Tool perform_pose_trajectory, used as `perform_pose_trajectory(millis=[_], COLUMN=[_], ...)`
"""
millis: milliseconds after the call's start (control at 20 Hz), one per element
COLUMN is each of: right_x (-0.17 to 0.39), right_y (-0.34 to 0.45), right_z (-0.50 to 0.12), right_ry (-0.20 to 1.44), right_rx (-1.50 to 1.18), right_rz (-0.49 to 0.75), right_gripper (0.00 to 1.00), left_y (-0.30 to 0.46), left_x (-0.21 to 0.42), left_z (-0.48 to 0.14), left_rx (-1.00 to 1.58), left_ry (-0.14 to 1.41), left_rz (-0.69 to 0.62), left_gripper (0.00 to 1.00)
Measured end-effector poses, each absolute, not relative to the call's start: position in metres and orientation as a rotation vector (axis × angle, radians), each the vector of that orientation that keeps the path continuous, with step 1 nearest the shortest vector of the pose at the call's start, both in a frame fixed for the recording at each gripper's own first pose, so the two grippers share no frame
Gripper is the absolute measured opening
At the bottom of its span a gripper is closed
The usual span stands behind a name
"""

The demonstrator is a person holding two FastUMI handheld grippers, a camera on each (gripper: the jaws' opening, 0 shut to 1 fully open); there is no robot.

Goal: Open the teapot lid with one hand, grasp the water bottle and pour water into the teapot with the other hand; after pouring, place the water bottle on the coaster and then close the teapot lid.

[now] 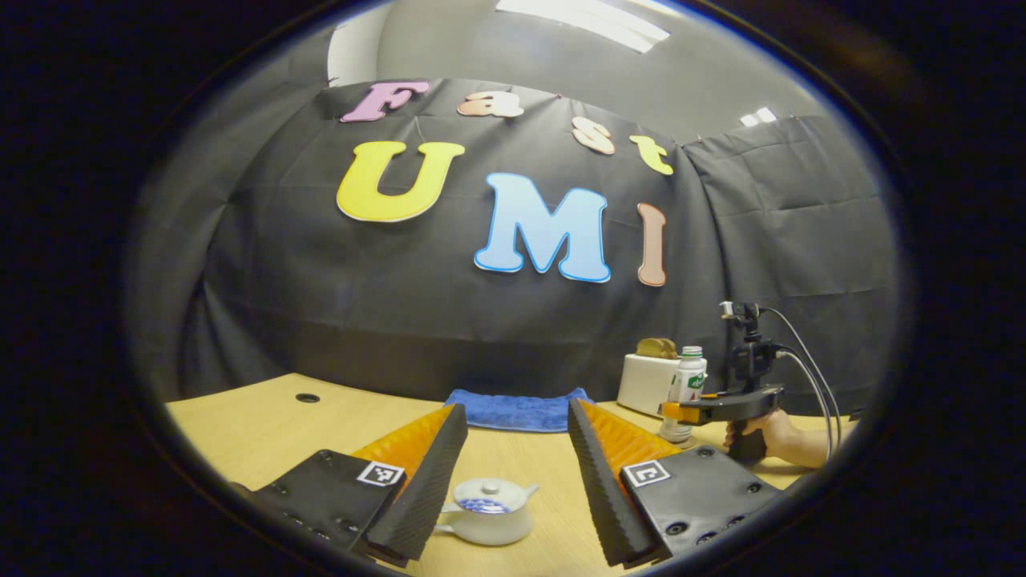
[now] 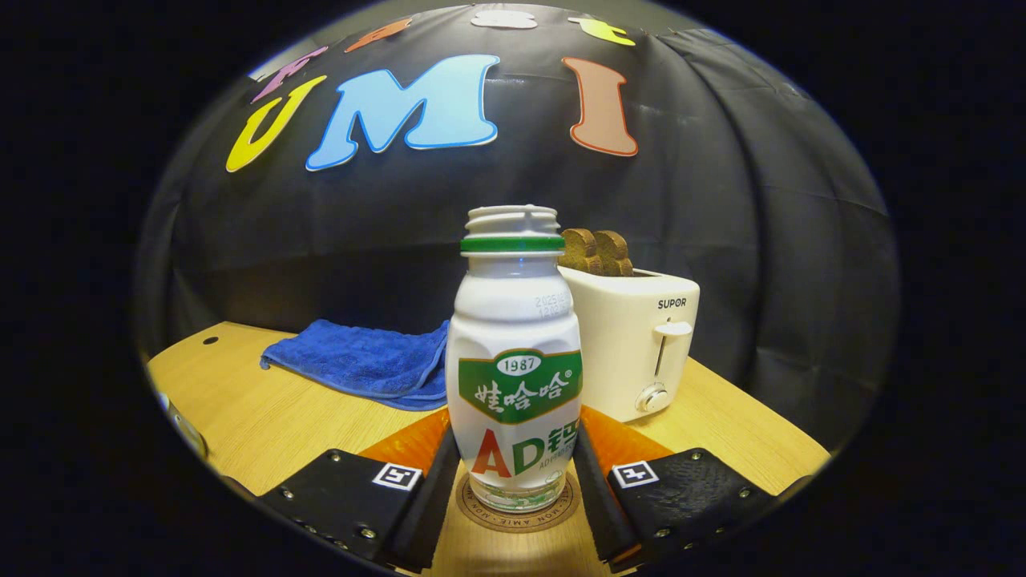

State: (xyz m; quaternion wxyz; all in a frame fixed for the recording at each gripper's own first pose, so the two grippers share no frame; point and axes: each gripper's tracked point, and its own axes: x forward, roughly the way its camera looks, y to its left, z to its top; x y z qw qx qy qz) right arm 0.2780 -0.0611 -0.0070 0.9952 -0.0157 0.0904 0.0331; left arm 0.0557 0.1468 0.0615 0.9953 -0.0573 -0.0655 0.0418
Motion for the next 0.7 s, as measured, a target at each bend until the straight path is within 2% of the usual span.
perform_pose_trajectory(millis=[450, 600, 650, 700], right_x=[0.2751, 0.2756, 0.2749, 0.2733], right_y=[-0.0620, -0.0689, -0.0700, -0.0697], right_z=[-0.0113, -0.0109, -0.0100, -0.0069], right_ry=[0.189, 0.188, 0.185, 0.180], right_rx=[-0.004, 0.004, 0.006, 0.007], right_rz=[0.075, 0.048, 0.044, 0.045], right_gripper=[0.72, 0.80, 0.88, 0.88], left_y=[0.1464, 0.1469, 0.1481, 0.1496], left_x=[0.0587, 0.0566, 0.0562, 0.0559], left_z=[0.0579, 0.0596, 0.0617, 0.0628], left_rx=[-0.114, -0.122, -0.126, -0.129], left_ry=[-0.118, -0.131, -0.137, -0.141], left_rz=[0.081, 0.081, 0.082, 0.085], left_gripper=[0.84, 0.84, 0.84, 0.84])
